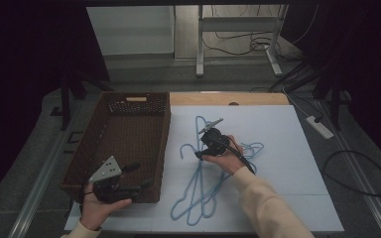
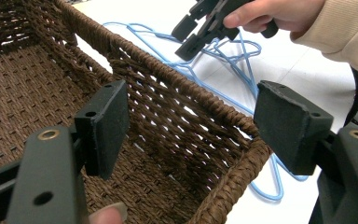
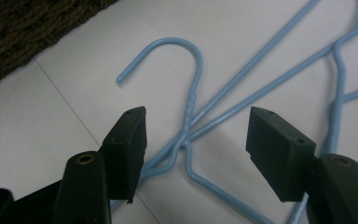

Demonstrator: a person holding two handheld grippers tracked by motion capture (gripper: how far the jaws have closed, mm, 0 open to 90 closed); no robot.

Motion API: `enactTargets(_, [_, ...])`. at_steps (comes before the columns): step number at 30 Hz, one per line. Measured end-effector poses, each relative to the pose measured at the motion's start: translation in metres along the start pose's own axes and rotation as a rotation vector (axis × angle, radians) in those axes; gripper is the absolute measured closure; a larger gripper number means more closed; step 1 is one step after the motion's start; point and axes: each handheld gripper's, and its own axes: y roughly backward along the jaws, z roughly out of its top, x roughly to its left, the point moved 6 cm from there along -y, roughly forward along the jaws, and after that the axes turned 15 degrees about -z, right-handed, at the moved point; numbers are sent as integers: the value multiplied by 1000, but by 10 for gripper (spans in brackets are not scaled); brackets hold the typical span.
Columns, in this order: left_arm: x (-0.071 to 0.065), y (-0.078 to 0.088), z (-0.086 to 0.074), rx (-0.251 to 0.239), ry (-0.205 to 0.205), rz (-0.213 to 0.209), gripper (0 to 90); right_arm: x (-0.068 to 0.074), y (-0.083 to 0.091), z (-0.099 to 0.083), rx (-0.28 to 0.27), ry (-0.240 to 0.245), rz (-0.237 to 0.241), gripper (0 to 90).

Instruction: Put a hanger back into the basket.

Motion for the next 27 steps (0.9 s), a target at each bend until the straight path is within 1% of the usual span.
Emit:
enactTargets(2, [0,0,0,-1,0,0,281,1,-2,0,4,2,2,396])
enactTargets(4, [0,1,0,-2,-2,0,281,1,-6,0,24,12,10,432])
enactTargets(8, [0,1,1,-3,-2,-1,281,-5,-7,-4,45,11,13,463])
enactTargets(10, [0,0,1,-2,-3,-1,281,-8,-6,-6,56,17,12,465])
enactTargets(13, [-1,0,1,0,-4,-2,281,-9,-5,-7,58,9,20,467])
enactTargets(14, [-1,-1,1,0,-4,-2,281,-8,-6,-5,64,1,25,477])
enactTargets(18, [-2,-1,1,1,-7,-3,281,-3,-11,-3,79,6,24,494])
enactTargets(21, [-1,-1,1,2,-5,-3,281,2,-16,0,101,19,17,535])
enactTargets(22, [-1,-1,1,2,-4,-3,281,3,-18,1,104,17,12,555])
enactTargets(23, [0,-1,0,2,-4,-3,281,4,-20,3,104,19,8,573])
enactTargets(27, [0,-1,0,2,-4,-3,281,7,-23,10,99,24,-2,584])
